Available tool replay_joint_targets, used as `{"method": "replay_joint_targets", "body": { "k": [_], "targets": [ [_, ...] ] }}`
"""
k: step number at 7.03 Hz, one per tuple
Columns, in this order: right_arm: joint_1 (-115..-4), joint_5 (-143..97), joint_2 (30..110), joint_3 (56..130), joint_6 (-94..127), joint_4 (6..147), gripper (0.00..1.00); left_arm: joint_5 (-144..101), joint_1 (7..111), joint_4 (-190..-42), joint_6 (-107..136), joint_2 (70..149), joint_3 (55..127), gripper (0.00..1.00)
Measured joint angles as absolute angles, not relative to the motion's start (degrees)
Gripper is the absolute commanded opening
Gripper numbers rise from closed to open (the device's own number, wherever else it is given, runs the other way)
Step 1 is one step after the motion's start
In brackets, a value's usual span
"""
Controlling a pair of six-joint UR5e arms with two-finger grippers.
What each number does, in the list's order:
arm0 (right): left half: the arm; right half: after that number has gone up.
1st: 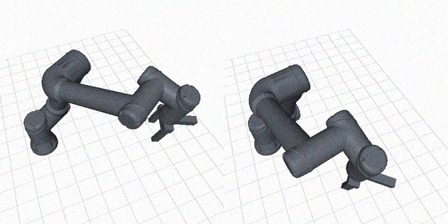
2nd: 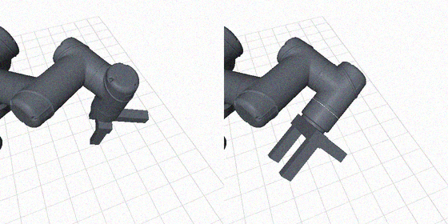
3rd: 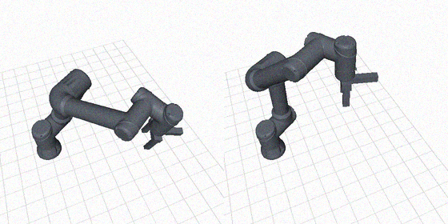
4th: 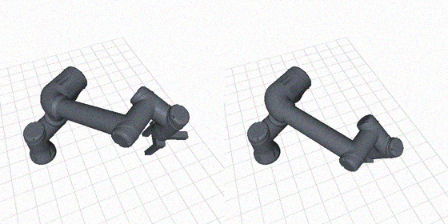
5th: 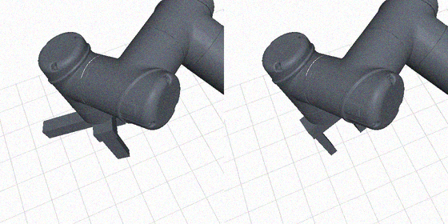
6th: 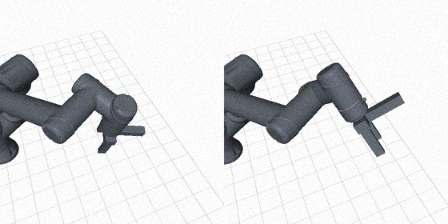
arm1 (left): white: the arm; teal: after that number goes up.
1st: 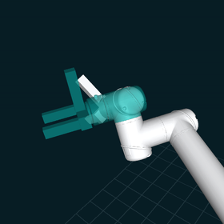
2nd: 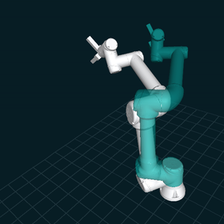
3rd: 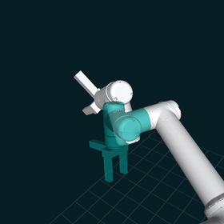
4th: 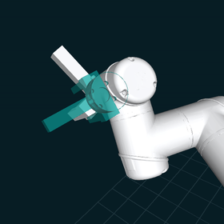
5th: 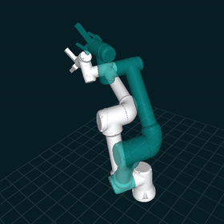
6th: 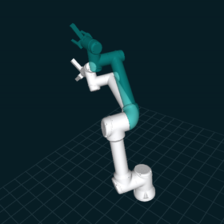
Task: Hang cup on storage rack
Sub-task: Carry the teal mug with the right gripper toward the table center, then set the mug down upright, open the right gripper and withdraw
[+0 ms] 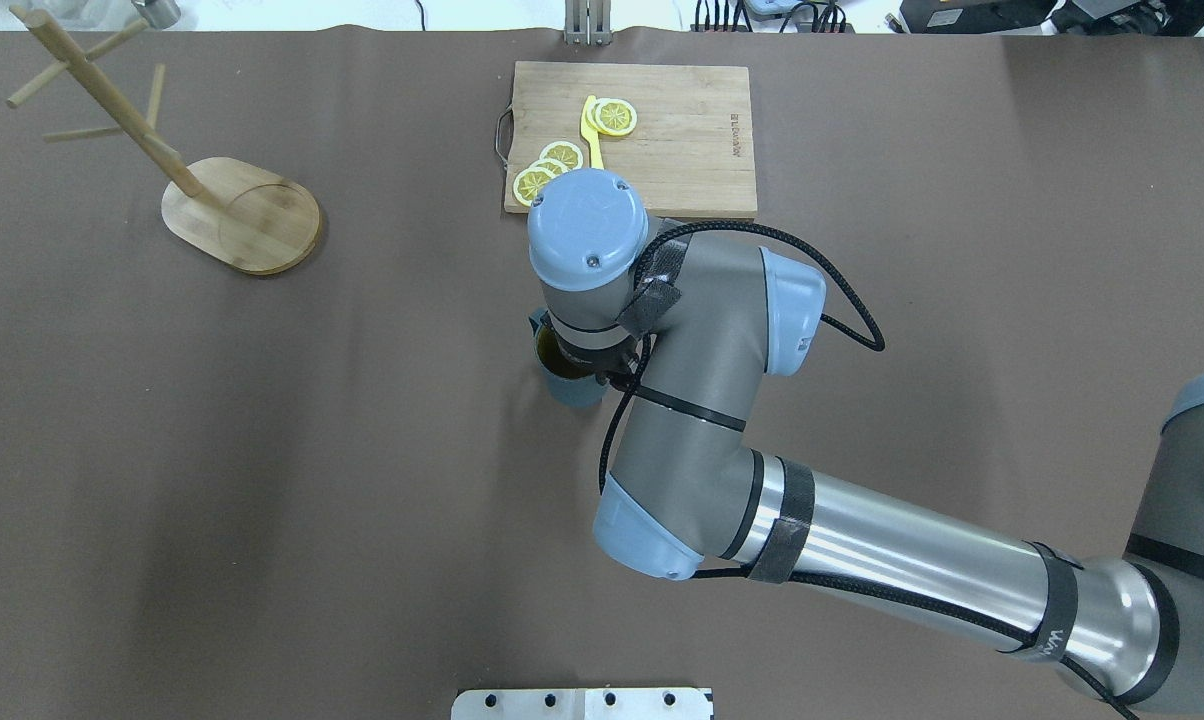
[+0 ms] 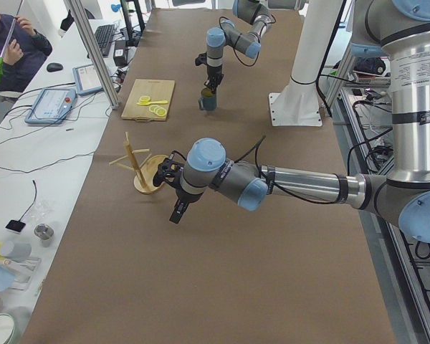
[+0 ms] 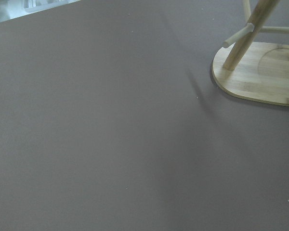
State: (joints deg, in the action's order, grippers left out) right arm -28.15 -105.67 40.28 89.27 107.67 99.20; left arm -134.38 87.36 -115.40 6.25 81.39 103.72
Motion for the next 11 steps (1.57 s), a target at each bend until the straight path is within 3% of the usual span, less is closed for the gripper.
{"method": "replay_joint_targets", "body": {
  "k": [7,11],
  "targets": [
    [-31.9,-104.2,41.2,93.1,99.6,98.0,1.0,-134.4,87.3,-119.2,6.5,80.4,103.8,0.99],
    [-44.2,-113.4,57.3,105.0,79.6,98.1,1.0,-141.4,86.0,-131.7,12.2,81.2,104.9,0.99]
  ]
}}
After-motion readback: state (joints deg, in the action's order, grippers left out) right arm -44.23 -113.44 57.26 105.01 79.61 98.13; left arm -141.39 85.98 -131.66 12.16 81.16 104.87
